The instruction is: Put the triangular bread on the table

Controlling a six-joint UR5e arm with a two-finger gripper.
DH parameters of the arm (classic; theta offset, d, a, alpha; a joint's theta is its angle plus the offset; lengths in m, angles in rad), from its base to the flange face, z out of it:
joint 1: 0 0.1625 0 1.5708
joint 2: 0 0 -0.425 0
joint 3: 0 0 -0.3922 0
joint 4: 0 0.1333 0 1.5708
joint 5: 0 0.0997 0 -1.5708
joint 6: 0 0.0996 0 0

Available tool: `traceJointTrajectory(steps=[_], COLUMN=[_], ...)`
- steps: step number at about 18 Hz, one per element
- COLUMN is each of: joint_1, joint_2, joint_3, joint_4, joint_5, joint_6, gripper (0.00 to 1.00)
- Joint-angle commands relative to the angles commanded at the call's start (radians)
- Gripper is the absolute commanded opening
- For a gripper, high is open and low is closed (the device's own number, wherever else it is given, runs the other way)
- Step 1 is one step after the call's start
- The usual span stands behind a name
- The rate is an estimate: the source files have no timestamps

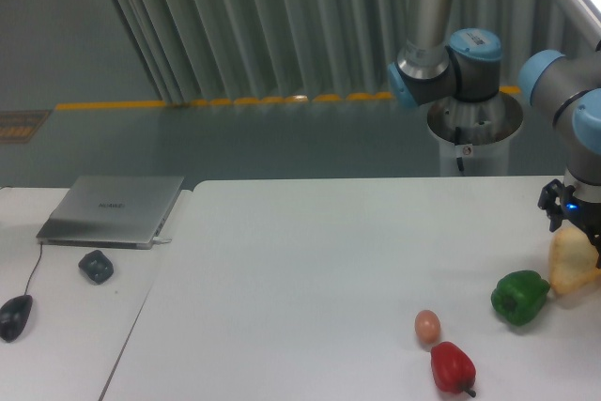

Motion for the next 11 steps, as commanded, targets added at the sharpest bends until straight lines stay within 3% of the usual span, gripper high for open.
traceJointTrajectory(steps=[4,11], joint_1=[0.014,0.002], joint_2=[0.018,0.015], joint_3=[0.006,0.054], joint_4=[0.057,0.066], joint_5=[-0.041,-0.061], joint_6=[0.012,0.025], gripper=[1.00,1.00])
